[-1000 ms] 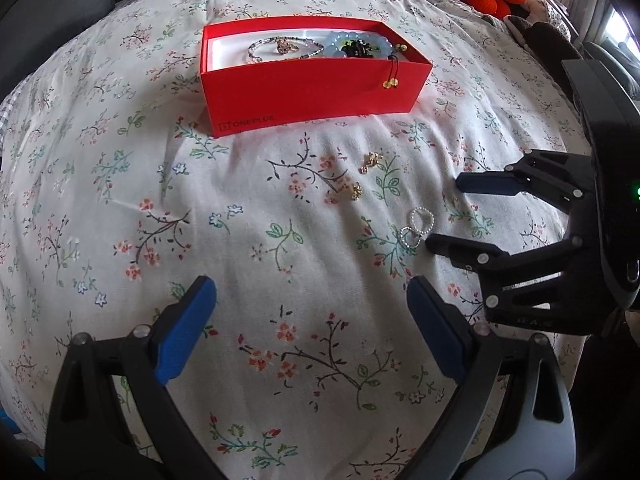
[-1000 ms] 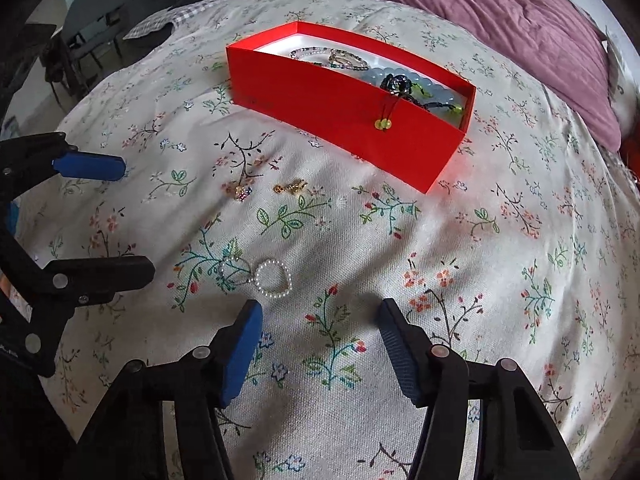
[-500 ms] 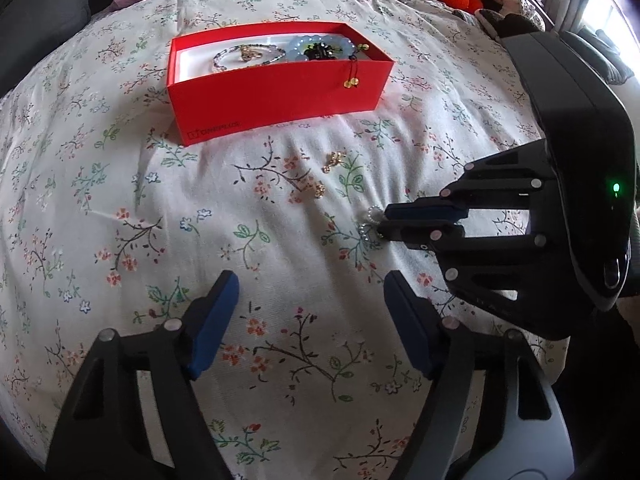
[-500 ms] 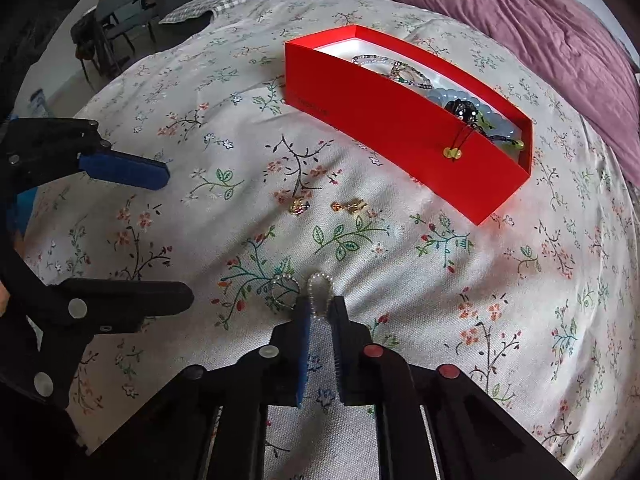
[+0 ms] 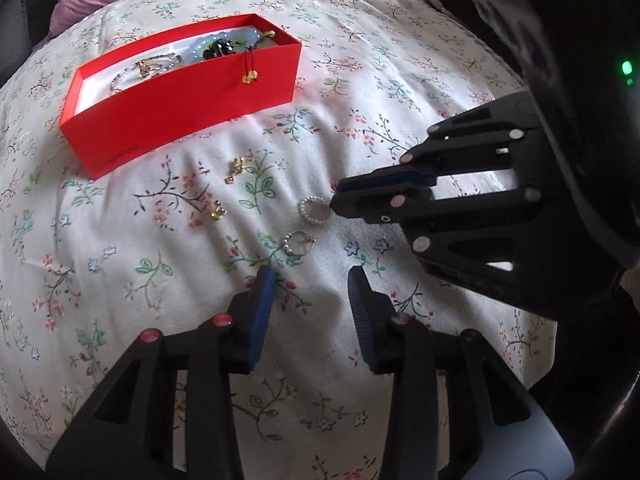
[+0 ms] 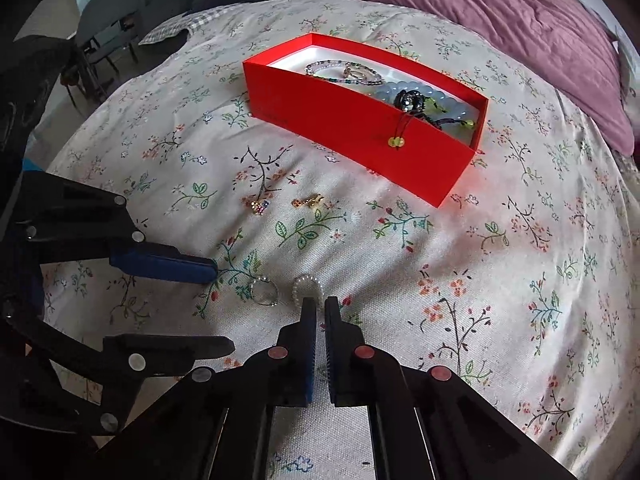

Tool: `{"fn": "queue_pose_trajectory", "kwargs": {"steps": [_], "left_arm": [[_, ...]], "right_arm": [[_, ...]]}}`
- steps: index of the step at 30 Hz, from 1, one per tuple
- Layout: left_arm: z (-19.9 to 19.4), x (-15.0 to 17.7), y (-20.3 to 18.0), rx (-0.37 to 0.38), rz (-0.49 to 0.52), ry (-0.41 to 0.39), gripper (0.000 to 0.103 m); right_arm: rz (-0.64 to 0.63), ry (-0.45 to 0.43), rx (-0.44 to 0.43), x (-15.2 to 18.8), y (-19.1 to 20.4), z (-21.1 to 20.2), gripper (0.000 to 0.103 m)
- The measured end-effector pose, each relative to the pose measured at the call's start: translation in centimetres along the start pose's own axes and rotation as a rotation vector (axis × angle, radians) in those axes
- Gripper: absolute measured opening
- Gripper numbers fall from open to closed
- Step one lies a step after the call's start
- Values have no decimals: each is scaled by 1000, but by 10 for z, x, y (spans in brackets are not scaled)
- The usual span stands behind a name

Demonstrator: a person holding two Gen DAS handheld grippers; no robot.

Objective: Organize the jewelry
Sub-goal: 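Grasp the white pearl ring with the right tool while the left tool reaches the silver ring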

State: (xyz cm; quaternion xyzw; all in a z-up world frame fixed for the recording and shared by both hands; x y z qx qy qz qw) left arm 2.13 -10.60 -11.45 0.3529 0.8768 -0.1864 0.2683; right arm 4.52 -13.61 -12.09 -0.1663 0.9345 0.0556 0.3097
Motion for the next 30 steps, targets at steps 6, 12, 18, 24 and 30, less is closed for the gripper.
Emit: {"fn": "queue_pose_trajectory", "kwargs": {"steps": [6, 12, 18, 24, 30], "left_arm": [[13, -3, -2, -34, 25, 9, 40], [22, -10, -5, -43, 48, -12, 40], [31, -16, -7, -69, 89, -27, 30], [25, -11, -7, -86, 132, -42, 11], [13, -4, -2, -99, 140, -38, 5]], "right_arm": [[22, 4, -16, 4, -4, -2, 4], [3, 6, -45, 7, -8, -4, 10], [1, 3, -44, 9, -13, -10, 14], [-23, 1, -42, 9, -11, -9, 23], [-59, -23, -37, 6, -6, -9, 55]]}}
Point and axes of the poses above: each gripper's, at about its wrist camera, not at the fingertips, and z roughly the way its jaws point, y to its left, x to its underside, the point moved 8 cm from there along z, roughly the way its jaws point, and after that the axes turned 10 degrees about -y, right-handed, at the moved point
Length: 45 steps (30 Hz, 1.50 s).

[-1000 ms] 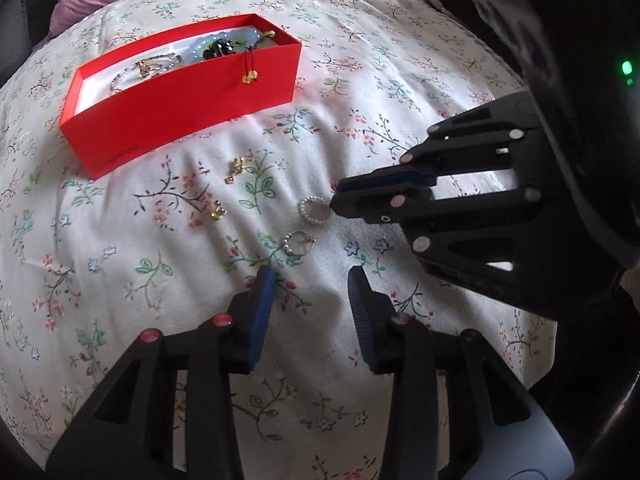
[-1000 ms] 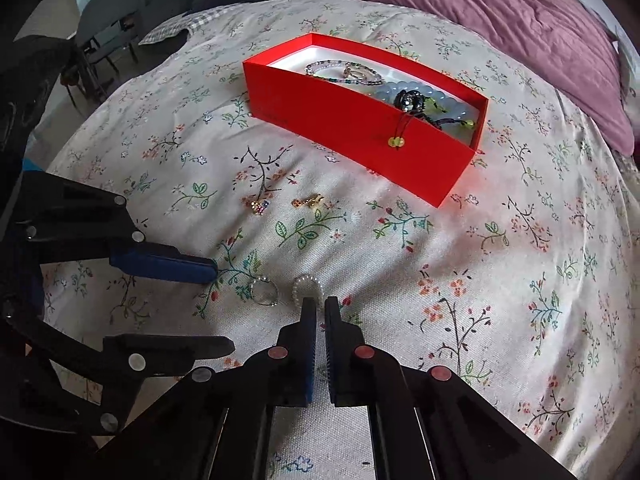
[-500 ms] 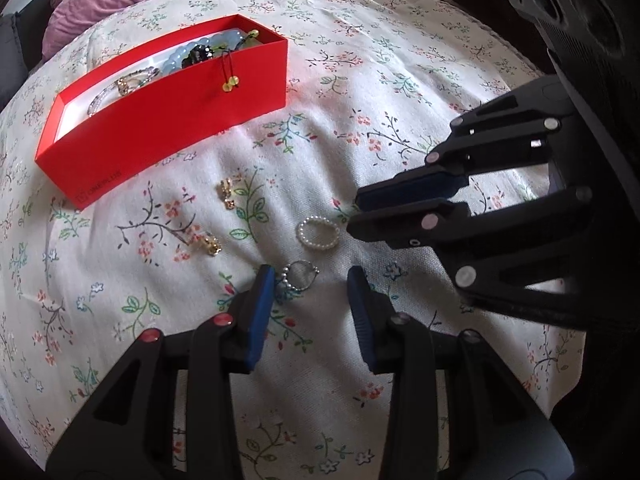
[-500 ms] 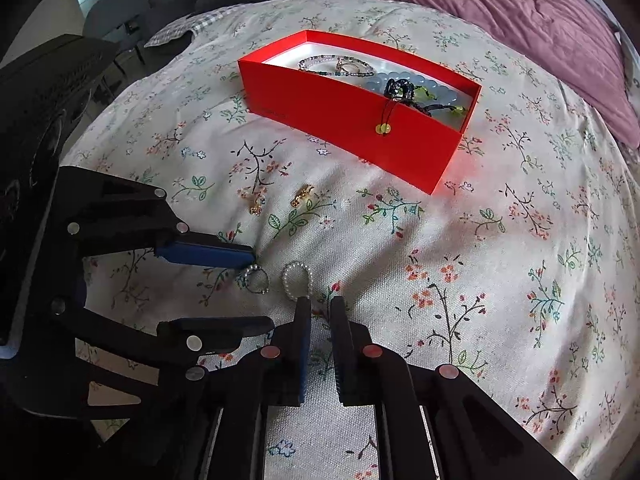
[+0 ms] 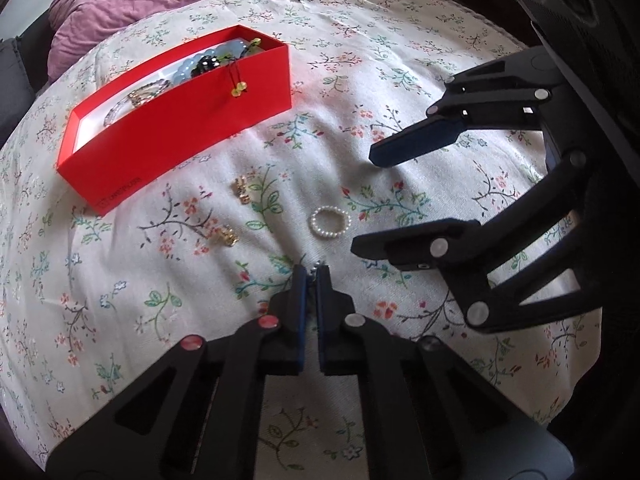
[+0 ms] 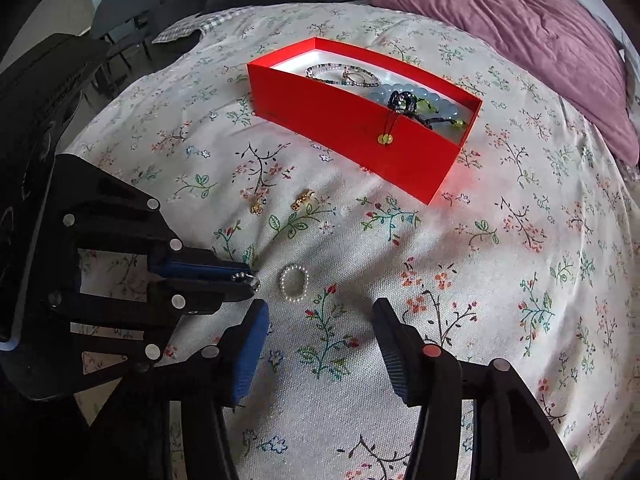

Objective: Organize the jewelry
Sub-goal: 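Grasp the white pearl ring with the right tool while the left tool reaches the silver ring, then close the left tool on the silver ring while the right tool holds the pearl ring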

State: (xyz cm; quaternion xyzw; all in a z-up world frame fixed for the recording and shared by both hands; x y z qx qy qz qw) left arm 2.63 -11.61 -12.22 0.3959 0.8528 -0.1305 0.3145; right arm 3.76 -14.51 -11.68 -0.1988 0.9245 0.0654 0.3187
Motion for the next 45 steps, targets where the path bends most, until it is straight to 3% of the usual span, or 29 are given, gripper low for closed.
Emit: {"fn": "queue_pose_trajectory", "kwargs": {"steps": [8, 10, 13, 14, 17, 22, 32, 45], "left_arm": [[-7, 7, 17, -11, -52, 4, 2], [-7, 7, 16, -3, -48, 8, 2], [-8, 7, 16, 4, -52, 10, 2], [-8, 8, 16, 8, -54, 11, 2], [-9, 8, 15, 35, -57, 10, 10], [-9, 6, 7, 82, -62, -3, 42], [5, 1, 3, 38, -48, -17, 42], [0, 5, 4, 16, -35, -24, 21]], "right_arm": [[-42, 12, 0, -2, 13, 16, 54], [-44, 13, -3, -3, 16, 21, 49], [-33, 17, -25, -3, 20, 25, 27], [-30, 23, -35, -3, 22, 26, 13], [-36, 36, -49, -3, 26, 25, 6], [10, 33, -57, -2, 21, 18, 5], [35, -12, -30, -5, 5, 1, 5], [53, -8, -16, -2, -4, -1, 5]]}}
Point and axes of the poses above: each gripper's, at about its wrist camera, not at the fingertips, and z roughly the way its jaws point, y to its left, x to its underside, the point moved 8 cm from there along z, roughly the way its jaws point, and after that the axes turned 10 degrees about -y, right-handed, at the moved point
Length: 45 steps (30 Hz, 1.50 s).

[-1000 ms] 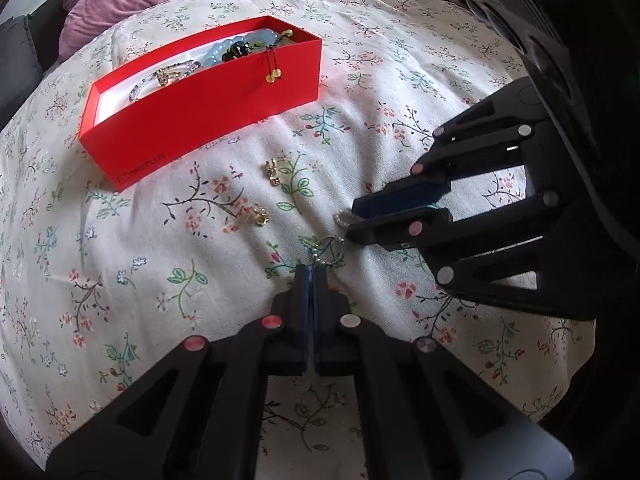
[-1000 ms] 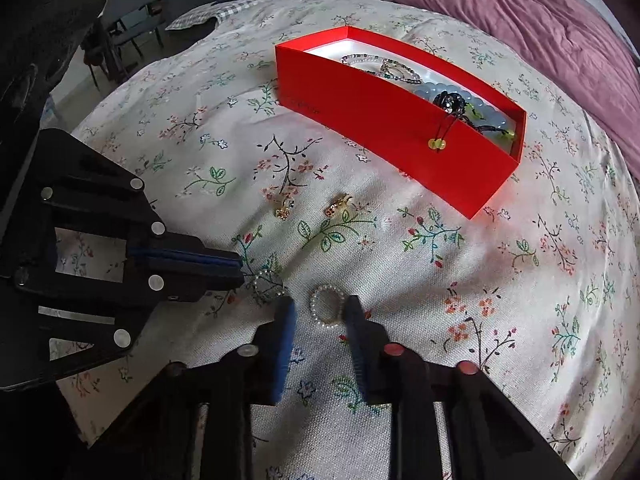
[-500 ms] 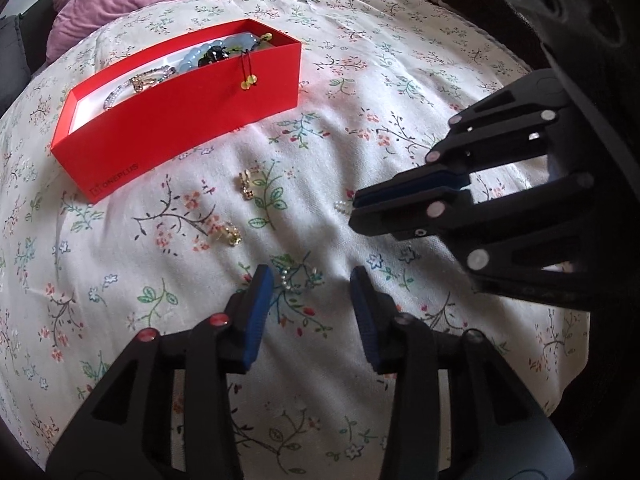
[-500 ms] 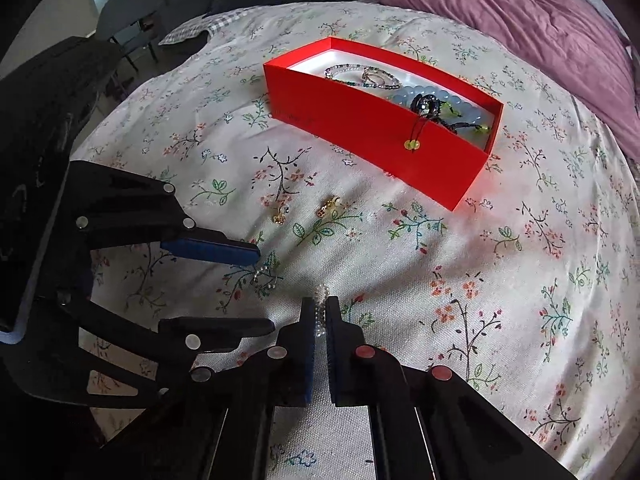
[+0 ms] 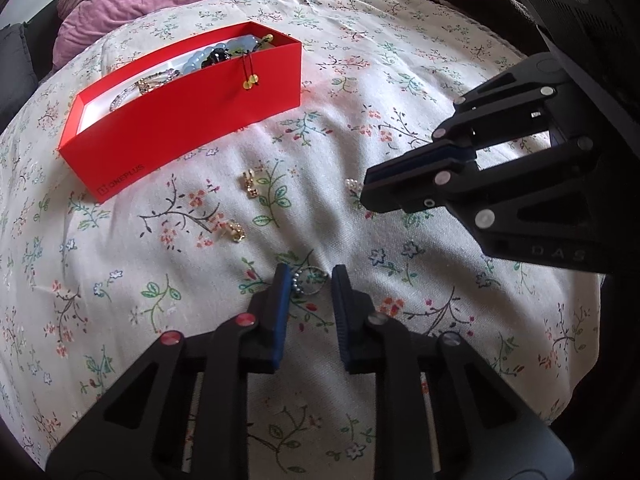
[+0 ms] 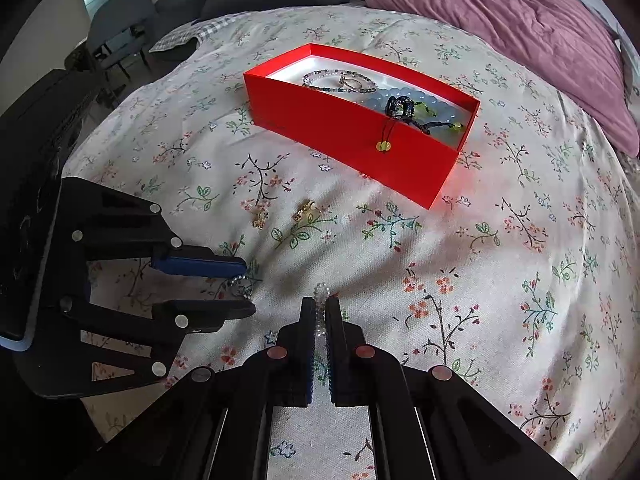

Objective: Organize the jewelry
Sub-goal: 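Close the left tool on the silver ring while the right tool holds the pearl ring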

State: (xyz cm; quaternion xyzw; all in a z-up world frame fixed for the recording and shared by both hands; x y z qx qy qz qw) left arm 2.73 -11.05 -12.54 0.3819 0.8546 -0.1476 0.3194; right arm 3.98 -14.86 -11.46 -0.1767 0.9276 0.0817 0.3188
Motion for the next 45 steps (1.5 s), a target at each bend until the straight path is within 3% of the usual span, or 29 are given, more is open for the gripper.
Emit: {"fn": "queue_pose_trajectory", "kwargs": {"steps": [5, 7, 13, 22, 27, 29, 31, 42, 45], "left_arm": [[-6, 1, -1, -13, 2, -1, 20], [-9, 0, 1, -15, 4, -1, 4], [-11, 1, 12, -31, -24, 14, 4], [-25, -7, 15, -40, -33, -26, 2], [-22, -4, 17, -41, -39, 7, 2], [-18, -1, 15, -34, -36, 14, 13], [-12, 2, 12, -31, -19, 23, 37], [1, -2, 15, -44, -13, 10, 39], [1, -3, 15, -52, -10, 9, 28]], "right_arm": [[-3, -11, -1, -2, 2, -4, 5], [-3, -16, 2, -4, 2, -5, 5], [6, -41, -2, -11, 1, -13, 5], [7, -57, -5, -15, 5, -18, 5], [11, -54, -8, -16, 5, -19, 5], [15, -52, -8, -15, 4, -18, 5], [16, -46, -9, -14, 4, -17, 5], [14, -30, -9, -7, 3, -14, 5], [18, -33, -9, -7, 2, -16, 5]]}}
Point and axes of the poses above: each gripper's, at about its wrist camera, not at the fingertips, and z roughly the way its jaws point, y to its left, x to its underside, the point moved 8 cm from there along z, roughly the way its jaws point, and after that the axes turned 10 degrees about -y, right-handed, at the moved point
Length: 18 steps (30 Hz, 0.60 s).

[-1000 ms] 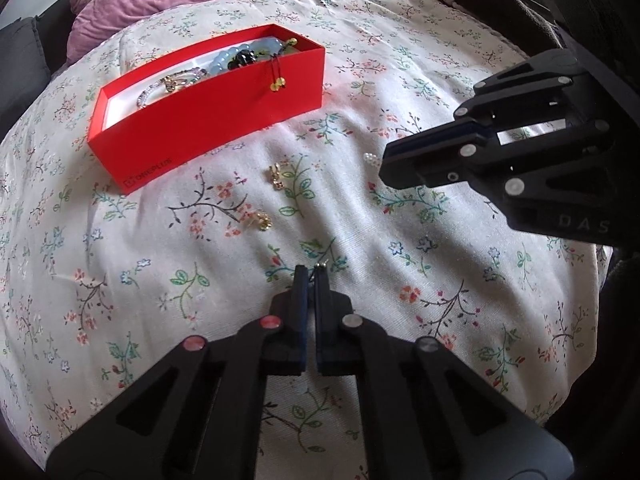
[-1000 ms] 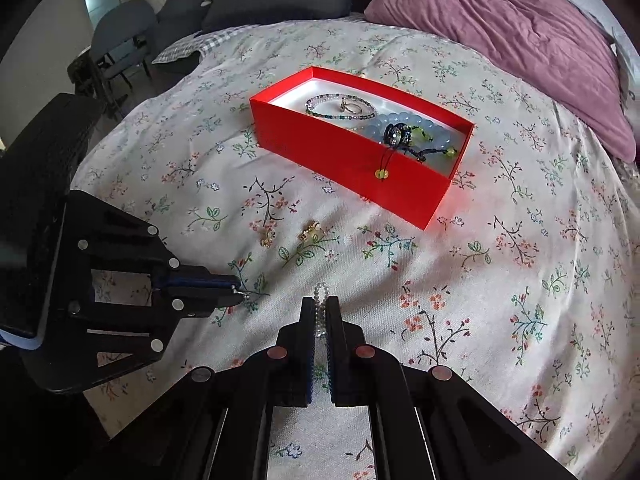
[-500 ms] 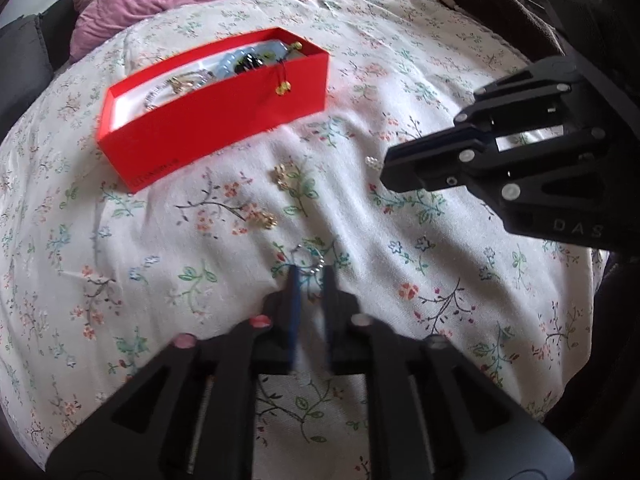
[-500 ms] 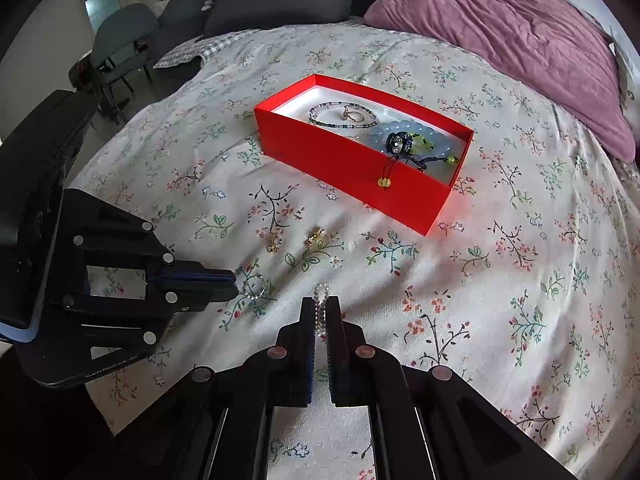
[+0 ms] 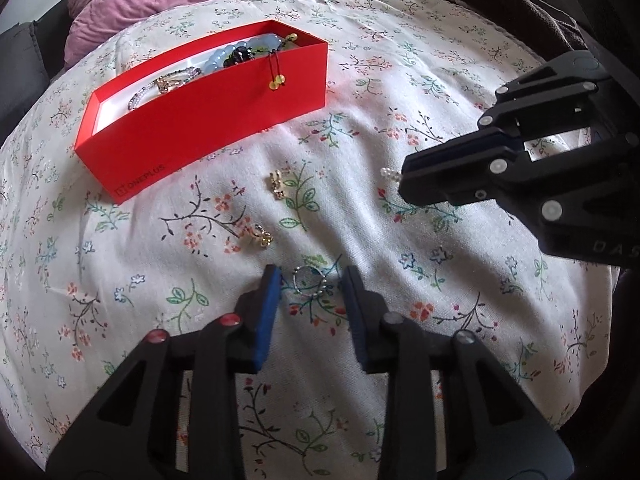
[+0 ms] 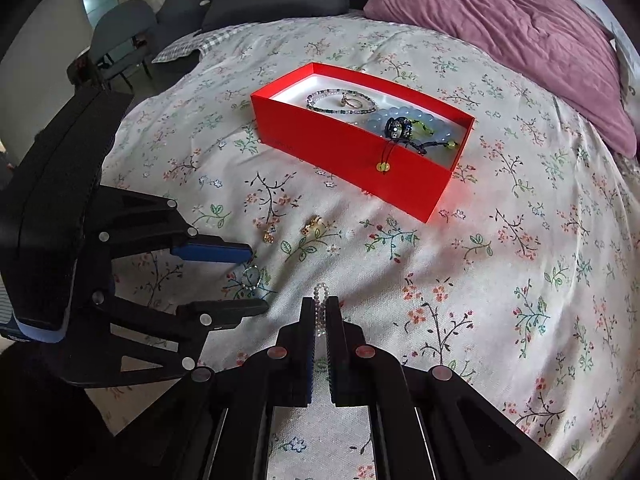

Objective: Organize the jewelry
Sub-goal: 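Close the left tool on the silver ring while the right tool holds the pearl ring, then carry both rings into the red box and open both tools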

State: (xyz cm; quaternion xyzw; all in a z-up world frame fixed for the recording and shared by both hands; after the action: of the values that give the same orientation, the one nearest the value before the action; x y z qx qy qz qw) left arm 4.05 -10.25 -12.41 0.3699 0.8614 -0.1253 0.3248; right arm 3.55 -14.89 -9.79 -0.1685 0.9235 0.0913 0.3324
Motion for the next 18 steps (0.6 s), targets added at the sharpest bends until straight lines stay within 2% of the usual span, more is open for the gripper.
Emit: {"fn": "queue_pose_trajectory", "kwargs": {"steps": [6, 18], "left_arm": [[-2, 0, 0, 5, 0, 9, 8], [-16, -3, 8, 7, -38, -7, 3]], "right_arm": [[-5, 2, -3, 0, 1, 0, 5], [-6, -5, -1, -4, 1, 0, 5]]}}
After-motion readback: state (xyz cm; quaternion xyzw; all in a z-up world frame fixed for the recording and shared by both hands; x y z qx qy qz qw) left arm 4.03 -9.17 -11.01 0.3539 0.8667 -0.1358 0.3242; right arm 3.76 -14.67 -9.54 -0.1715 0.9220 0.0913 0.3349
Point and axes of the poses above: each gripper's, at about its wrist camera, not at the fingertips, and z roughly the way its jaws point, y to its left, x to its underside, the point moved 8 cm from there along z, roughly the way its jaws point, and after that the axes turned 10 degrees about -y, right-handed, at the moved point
